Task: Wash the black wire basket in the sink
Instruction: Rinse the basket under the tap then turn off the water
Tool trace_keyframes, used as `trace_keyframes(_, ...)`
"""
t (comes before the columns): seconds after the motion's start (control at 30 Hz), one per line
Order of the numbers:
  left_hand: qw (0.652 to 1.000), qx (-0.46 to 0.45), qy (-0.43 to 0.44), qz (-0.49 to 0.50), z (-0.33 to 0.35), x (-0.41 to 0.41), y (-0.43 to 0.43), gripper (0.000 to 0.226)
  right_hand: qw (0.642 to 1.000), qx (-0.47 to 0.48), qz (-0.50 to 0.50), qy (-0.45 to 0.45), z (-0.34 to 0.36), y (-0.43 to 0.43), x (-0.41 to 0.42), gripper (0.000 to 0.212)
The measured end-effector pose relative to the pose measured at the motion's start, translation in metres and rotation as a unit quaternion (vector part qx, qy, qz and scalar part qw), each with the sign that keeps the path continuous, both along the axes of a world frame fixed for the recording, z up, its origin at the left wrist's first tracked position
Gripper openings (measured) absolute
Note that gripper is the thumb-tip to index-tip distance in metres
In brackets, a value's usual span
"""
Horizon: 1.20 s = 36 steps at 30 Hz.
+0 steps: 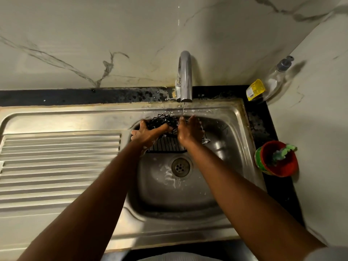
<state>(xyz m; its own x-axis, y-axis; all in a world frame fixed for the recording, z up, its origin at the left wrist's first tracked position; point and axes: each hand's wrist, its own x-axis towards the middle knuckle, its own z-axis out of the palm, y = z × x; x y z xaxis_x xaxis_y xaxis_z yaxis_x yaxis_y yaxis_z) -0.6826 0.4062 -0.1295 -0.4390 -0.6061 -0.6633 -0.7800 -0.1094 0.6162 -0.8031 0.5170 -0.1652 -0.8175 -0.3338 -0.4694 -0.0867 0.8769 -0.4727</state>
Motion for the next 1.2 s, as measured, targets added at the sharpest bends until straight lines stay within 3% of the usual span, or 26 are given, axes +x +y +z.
trace_keyframes(0.3,1.000,0.012,0.009,-0.021,-0.012,0.011,-0.001,0.140,0.984,0.022,-0.159,-0.079,-0.009,0.002,-0.027,0.081)
trace_keyframes(0.4,0.999,0.039,0.023,-0.008,-0.070,0.026,-0.020,0.114,0.958,-0.057,-0.199,-0.201,-0.026,0.043,-0.042,0.073)
trace_keyframes(0.47,0.997,0.062,0.040,0.018,-0.091,0.035,-0.025,0.104,0.931,-0.110,-0.204,-0.284,-0.043,0.071,-0.047,0.082)
trace_keyframes(0.53,0.994,0.072,0.077,0.018,-0.043,0.041,-0.005,0.100,0.901,-0.160,-0.207,-0.347,-0.066,0.090,-0.055,0.090)
trace_keyframes(0.7,0.975,0.139,0.136,0.105,-0.018,0.050,0.015,0.037,0.862,-0.208,-0.273,-0.373,-0.059,0.110,-0.056,0.067)
trace_keyframes(0.83,0.921,0.261,0.165,0.236,-0.022,0.063,0.015,0.032,0.856,-0.185,-0.254,-0.411,-0.061,0.109,-0.048,0.057)
trace_keyframes(1.0,0.908,0.287,0.137,0.273,-0.037,0.075,0.031,0.039,0.730,-0.363,-0.347,-0.464,-0.037,0.081,-0.037,0.052)
trace_keyframes(1.07,0.906,0.279,0.121,0.294,-0.044,0.075,0.039,0.048,0.722,-0.397,-0.353,-0.444,-0.029,0.069,-0.031,0.054)
trace_keyframes(1.2,0.918,0.242,0.103,0.297,-0.060,0.072,0.055,0.054,0.746,-0.409,-0.403,-0.336,-0.016,0.048,-0.026,0.043)
